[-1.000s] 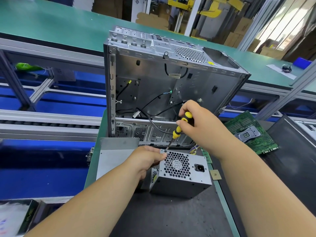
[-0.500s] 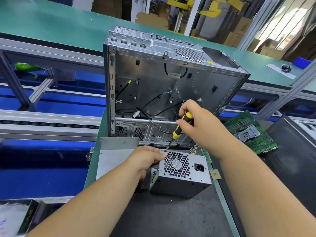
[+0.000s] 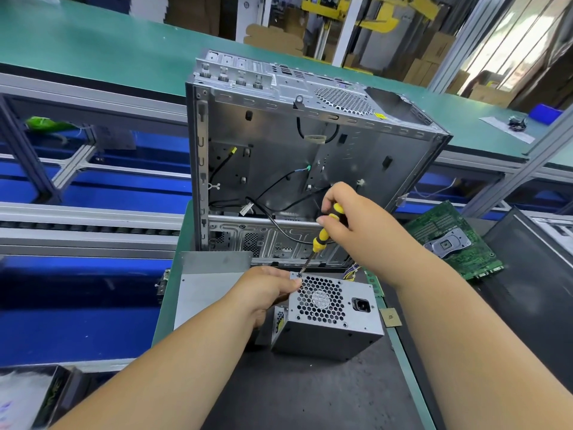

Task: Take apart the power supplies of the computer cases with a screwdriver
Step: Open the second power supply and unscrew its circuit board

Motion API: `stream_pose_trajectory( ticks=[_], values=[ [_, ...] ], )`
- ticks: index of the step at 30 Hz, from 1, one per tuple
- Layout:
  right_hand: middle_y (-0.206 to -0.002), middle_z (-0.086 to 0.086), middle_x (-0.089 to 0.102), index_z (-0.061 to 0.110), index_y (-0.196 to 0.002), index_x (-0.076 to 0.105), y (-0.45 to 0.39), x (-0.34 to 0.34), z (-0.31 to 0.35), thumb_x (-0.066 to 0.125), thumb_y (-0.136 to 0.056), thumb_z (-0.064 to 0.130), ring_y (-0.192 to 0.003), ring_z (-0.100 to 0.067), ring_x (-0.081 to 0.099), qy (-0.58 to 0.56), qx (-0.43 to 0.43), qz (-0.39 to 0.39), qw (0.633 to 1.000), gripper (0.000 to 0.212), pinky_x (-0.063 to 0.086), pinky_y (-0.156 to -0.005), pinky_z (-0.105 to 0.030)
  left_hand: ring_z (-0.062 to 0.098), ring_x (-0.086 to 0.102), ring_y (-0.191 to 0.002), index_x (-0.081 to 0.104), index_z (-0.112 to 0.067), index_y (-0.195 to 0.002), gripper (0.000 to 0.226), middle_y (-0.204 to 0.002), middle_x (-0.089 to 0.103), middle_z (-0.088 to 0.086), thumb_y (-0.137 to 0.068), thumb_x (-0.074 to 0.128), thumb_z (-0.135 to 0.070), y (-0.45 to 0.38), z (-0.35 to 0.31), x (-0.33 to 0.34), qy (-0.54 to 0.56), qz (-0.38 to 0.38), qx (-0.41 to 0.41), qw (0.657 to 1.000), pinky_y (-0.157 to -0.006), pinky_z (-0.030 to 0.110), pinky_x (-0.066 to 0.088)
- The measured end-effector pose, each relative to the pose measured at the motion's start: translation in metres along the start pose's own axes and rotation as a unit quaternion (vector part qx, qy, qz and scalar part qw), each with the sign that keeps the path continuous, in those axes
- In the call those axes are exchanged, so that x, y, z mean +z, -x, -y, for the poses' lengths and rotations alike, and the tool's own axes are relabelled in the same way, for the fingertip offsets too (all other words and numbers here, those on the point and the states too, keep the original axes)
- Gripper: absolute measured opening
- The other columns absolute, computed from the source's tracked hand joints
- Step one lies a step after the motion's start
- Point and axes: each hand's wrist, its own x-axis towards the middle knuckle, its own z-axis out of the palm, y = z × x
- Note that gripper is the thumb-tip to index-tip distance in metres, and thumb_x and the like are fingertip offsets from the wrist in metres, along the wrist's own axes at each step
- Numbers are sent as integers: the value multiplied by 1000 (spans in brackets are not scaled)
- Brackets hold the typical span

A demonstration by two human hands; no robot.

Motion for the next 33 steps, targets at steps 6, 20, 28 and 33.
stream_pose_trajectory(
  ticks=[6, 20, 28, 33],
  values=[
    [-72, 8, 55, 28, -85, 51, -2, -1, 4, 50, -96, 42, -66, -8, 50, 93, -5, -20, 995, 18, 31, -55, -30, 32, 67, -104, 69, -9, -90, 41, -95, 73, 13, -57, 91, -15, 0, -1, -1, -1, -8, -2, 1000, -109, 50, 43],
    [-73, 7, 57, 25, -87, 53, -2, 4, 3, 53, -94, 49, -68, -11, 51, 83, -2, -40, 996, 26, 34, -55, -30, 30, 67, -103, 68, -10, -89, 30, -93, 73, 12, -68, 88, -10, 2, -2, -1, -12, -11, -8, 1000, -110, 49, 42],
    [-78, 8, 52, 27, -95, 51, 3, 6, 2, 56, -86, 16, -67, -12, 48, -35, 9, -27, 999, 15, 35, -58, -31, 28, 69, -96, 67, -8, -91, 27, -89, 73, 12, -71, 86, -7, 8, -7, 1, -9, -12, -12, 1000, -109, 47, 44],
    [-72, 6, 63, 26, -90, 51, 2, 7, 2, 56, -95, 47, -63, -9, 54, 42, 10, -44, 998, 22, 44, -57, -30, 25, 67, -98, 66, -12, -101, 25, -100, 71, 10, -81, 80, -11, 15, -14, -1, -74, 26, 11, 997, -107, 45, 46]
  ],
)
